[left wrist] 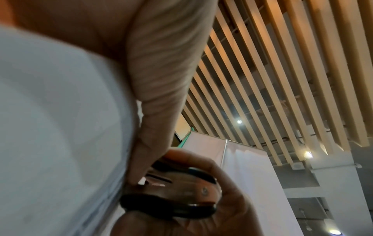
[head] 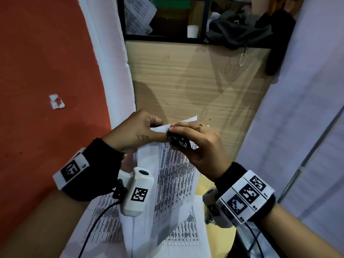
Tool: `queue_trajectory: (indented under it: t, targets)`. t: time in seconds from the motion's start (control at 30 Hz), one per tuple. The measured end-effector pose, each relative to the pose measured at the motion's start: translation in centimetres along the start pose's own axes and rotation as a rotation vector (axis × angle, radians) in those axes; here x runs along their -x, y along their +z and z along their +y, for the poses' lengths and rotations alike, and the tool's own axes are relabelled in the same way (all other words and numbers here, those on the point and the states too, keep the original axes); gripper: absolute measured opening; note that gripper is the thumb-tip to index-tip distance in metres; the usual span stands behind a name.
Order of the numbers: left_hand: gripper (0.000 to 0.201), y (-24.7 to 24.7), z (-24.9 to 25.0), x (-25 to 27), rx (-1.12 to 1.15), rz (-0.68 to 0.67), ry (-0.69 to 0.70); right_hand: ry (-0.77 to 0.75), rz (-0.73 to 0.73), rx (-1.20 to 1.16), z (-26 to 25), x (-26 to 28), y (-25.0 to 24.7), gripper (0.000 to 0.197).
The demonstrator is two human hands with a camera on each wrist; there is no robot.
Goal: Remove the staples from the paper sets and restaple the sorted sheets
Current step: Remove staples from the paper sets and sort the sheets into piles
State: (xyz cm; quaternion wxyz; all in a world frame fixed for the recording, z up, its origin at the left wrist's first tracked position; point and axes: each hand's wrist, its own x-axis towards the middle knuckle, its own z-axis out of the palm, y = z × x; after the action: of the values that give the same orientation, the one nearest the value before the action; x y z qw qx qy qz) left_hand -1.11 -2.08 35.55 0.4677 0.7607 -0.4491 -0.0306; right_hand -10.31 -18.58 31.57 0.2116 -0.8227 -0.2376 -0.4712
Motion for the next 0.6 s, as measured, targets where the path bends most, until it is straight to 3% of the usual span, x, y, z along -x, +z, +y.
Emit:
queue_trajectory:
  t: [0.17,0.33,0.43,0.6]
  targets:
    - [0.053,0.06,0.37,0.36,0.088,-0.039,-0.011,-0.005,0.01,-0.006,0.2,0.1,0.18,0.022]
    - [0.02,-0.08,0.82,0.35,0.151,-0.039,-0.026,0.056,0.04,-0.069,-0.03,-0.36,-0.16,0.024]
    - [0.032,0.28,0.62,0.46,0.2,-0.045,-0.002,0.104,0.054,-0.135,0.02,-0.26,-0.18,0.027]
    - [0.029,0.54,0.09,0.41,0.284,-0.001,0.026,0.231,0.072,-0.352,-0.33,-0.05,-0.23,0.033]
